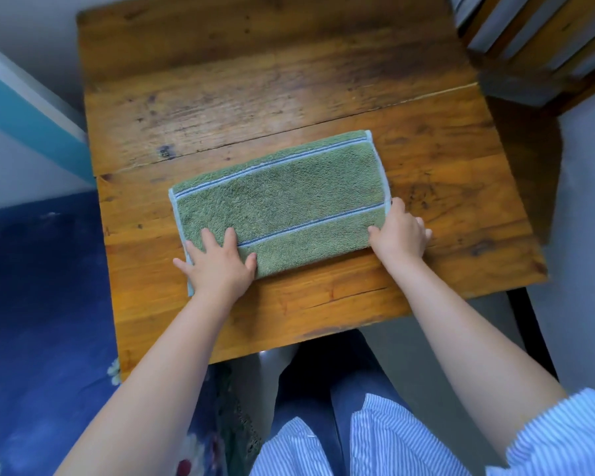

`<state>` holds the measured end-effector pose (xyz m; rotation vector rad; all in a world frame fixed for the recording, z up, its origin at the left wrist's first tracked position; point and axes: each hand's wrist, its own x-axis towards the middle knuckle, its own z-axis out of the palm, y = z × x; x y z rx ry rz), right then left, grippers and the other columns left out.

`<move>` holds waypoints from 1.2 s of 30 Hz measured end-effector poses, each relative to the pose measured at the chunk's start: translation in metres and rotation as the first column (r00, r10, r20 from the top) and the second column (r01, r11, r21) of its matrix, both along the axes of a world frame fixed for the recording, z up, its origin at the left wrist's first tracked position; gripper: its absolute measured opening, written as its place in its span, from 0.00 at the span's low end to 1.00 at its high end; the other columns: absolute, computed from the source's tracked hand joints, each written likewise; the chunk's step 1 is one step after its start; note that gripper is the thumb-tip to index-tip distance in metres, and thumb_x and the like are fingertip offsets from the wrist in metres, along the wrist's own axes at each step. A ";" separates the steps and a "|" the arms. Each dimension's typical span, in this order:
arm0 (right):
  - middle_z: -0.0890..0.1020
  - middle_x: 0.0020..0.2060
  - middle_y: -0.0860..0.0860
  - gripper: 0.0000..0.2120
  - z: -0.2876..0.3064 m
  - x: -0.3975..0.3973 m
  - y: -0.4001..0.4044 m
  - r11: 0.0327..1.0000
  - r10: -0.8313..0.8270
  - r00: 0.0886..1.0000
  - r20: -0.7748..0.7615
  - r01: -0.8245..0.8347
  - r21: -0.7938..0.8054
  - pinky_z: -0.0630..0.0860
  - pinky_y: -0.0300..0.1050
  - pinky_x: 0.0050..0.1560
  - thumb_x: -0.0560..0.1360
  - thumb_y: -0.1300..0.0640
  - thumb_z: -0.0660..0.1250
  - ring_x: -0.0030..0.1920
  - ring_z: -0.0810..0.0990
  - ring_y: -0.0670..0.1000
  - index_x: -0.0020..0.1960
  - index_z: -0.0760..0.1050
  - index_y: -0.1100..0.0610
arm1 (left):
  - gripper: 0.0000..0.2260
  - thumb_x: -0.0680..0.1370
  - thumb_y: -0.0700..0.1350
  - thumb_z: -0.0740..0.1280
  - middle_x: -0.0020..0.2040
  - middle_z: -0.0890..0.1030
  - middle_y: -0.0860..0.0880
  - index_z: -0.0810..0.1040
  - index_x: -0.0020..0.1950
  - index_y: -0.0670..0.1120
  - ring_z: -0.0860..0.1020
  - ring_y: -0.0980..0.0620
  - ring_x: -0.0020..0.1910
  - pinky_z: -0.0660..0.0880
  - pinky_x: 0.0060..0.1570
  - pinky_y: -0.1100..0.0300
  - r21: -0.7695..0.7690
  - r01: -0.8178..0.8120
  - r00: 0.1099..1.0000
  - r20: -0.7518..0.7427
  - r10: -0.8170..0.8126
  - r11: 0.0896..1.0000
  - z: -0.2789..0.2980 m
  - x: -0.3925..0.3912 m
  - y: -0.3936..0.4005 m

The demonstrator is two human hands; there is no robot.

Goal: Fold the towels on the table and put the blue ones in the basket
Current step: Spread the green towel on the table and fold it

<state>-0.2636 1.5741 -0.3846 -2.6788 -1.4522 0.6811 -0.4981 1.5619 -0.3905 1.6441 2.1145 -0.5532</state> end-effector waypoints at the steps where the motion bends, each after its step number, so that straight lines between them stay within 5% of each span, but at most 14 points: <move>1: 0.78 0.55 0.59 0.18 0.003 0.000 0.004 1.000 -0.006 1.000 0.003 0.006 -0.022 0.64 0.51 0.59 0.73 0.56 0.66 0.61 0.71 0.60 0.60 0.68 0.61 | 0.24 0.76 0.59 0.57 0.71 0.59 0.40 0.61 0.68 0.50 0.59 0.34 0.69 0.56 0.66 0.36 -0.038 0.014 1.000 -0.015 -0.015 0.999 0.007 0.001 0.006; 7: 0.78 0.55 0.58 0.10 0.017 0.015 0.031 0.997 0.052 0.998 0.030 -0.050 -0.056 0.65 0.50 0.57 0.72 0.61 0.65 0.59 0.73 0.59 0.54 0.73 0.61 | 0.22 0.78 0.58 0.57 0.65 0.68 0.41 0.64 0.66 0.46 0.73 0.39 0.60 0.72 0.52 0.50 -0.242 0.164 0.985 -0.013 -0.172 0.956 0.029 0.019 0.023; 11: 0.77 0.56 0.57 0.13 0.022 0.035 0.066 0.991 0.127 0.990 0.057 -0.125 -0.043 0.66 0.49 0.58 0.71 0.62 0.65 0.60 0.72 0.58 0.56 0.73 0.59 | 0.18 0.80 0.54 0.54 0.60 0.77 0.44 0.73 0.59 0.42 0.75 0.43 0.58 0.72 0.47 0.55 -0.185 0.287 0.957 0.021 -0.288 0.940 0.038 0.043 0.052; 15: 0.79 0.55 0.57 0.13 0.027 0.059 0.108 0.990 0.128 0.983 -0.134 -0.135 -0.043 0.72 0.47 0.53 0.70 0.64 0.66 0.56 0.75 0.58 0.55 0.76 0.59 | 0.15 0.79 0.50 0.56 0.55 0.79 0.42 0.74 0.53 0.41 0.77 0.43 0.54 0.74 0.47 0.56 -0.056 0.312 0.943 0.143 -0.302 0.948 0.044 0.078 0.103; 20: 0.79 0.55 0.55 0.14 0.029 0.082 0.155 0.963 0.219 0.940 -0.262 -0.251 -0.095 0.71 0.44 0.49 0.70 0.61 0.69 0.55 0.75 0.55 0.56 0.76 0.58 | 0.15 0.78 0.47 0.58 0.60 0.72 0.40 0.68 0.62 0.41 0.71 0.42 0.60 0.71 0.54 0.51 0.165 0.193 0.926 0.296 -0.235 0.967 0.036 0.120 0.173; 23: 0.79 0.55 0.54 0.14 0.027 0.094 0.179 0.946 0.266 0.922 -0.282 -0.306 -0.109 0.70 0.43 0.50 0.70 0.60 0.69 0.56 0.75 0.55 0.56 0.76 0.58 | 0.20 0.78 0.47 0.59 0.65 0.69 0.38 0.63 0.68 0.41 0.68 0.39 0.64 0.68 0.61 0.49 0.085 0.053 0.907 0.412 -0.084 0.995 0.027 0.145 0.219; 27: 0.78 0.58 0.54 0.17 0.023 0.101 0.200 0.922 0.322 0.898 -0.300 -0.370 -0.117 0.70 0.43 0.53 0.71 0.60 0.69 0.58 0.74 0.54 0.59 0.75 0.58 | 0.24 0.75 0.43 0.62 0.65 0.71 0.41 0.62 0.69 0.43 0.72 0.41 0.62 0.70 0.58 0.54 -0.020 -0.142 0.850 0.510 0.133 0.990 0.018 0.156 0.260; 30: 0.78 0.58 0.55 0.16 0.020 0.104 0.214 0.901 0.366 0.877 -0.311 -0.418 -0.119 0.69 0.43 0.53 0.71 0.59 0.69 0.58 0.74 0.55 0.59 0.76 0.58 | 0.14 0.73 0.42 0.64 0.51 0.78 0.43 0.72 0.58 0.44 0.76 0.45 0.50 0.70 0.45 0.60 -0.065 -0.168 0.809 0.561 0.175 0.984 0.016 0.149 0.279; 33: 0.78 0.56 0.56 0.14 0.017 0.105 0.228 0.901 0.397 0.878 -0.266 -0.428 -0.067 0.68 0.43 0.54 0.71 0.61 0.69 0.58 0.74 0.56 0.56 0.77 0.59 | 0.05 0.72 0.39 0.65 0.33 0.73 0.48 0.73 0.47 0.46 0.71 0.49 0.34 0.65 0.30 0.62 -0.093 -0.092 0.800 0.586 0.130 0.991 0.019 0.140 0.292; 36: 0.76 0.52 0.56 0.11 0.019 0.099 0.241 0.921 0.387 0.907 -0.167 -0.387 0.038 0.69 0.46 0.55 0.71 0.64 0.66 0.56 0.73 0.57 0.53 0.78 0.58 | 0.07 0.73 0.37 0.66 0.31 0.70 0.51 0.74 0.47 0.48 0.67 0.54 0.29 0.62 0.27 0.63 -0.010 -0.050 0.789 0.612 0.046 0.999 0.026 0.130 0.299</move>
